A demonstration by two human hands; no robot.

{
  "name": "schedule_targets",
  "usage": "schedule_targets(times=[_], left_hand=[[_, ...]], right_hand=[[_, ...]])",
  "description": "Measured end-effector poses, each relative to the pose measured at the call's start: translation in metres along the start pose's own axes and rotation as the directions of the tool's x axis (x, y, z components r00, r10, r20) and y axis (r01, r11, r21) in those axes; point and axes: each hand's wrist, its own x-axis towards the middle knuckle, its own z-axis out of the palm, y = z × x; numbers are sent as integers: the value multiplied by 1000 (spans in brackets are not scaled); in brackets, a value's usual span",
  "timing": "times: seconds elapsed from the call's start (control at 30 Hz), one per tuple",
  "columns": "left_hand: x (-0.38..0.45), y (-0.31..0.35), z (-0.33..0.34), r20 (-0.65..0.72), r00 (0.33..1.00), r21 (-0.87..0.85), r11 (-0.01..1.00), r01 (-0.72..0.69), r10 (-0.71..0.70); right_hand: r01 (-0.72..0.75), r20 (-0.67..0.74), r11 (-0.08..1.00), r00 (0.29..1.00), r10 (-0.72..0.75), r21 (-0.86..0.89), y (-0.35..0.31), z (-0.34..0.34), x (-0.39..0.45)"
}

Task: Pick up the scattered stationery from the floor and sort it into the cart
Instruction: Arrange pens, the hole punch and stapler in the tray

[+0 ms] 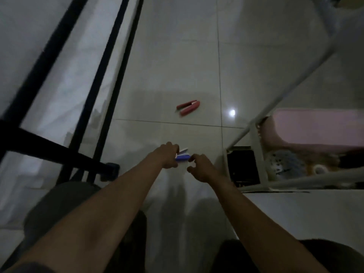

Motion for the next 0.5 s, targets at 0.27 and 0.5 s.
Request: schedule_targets(times=[0.27, 0.5], left_hand=[[93, -26, 88, -228, 971, 48, 996, 78, -65], [105, 4, 78, -260, 965, -433, 888, -155, 42]], right_hand=[[-47, -291, 983, 952, 97, 175, 50, 36, 86], [-113, -276, 744, 883, 379, 659, 41, 42, 97]])
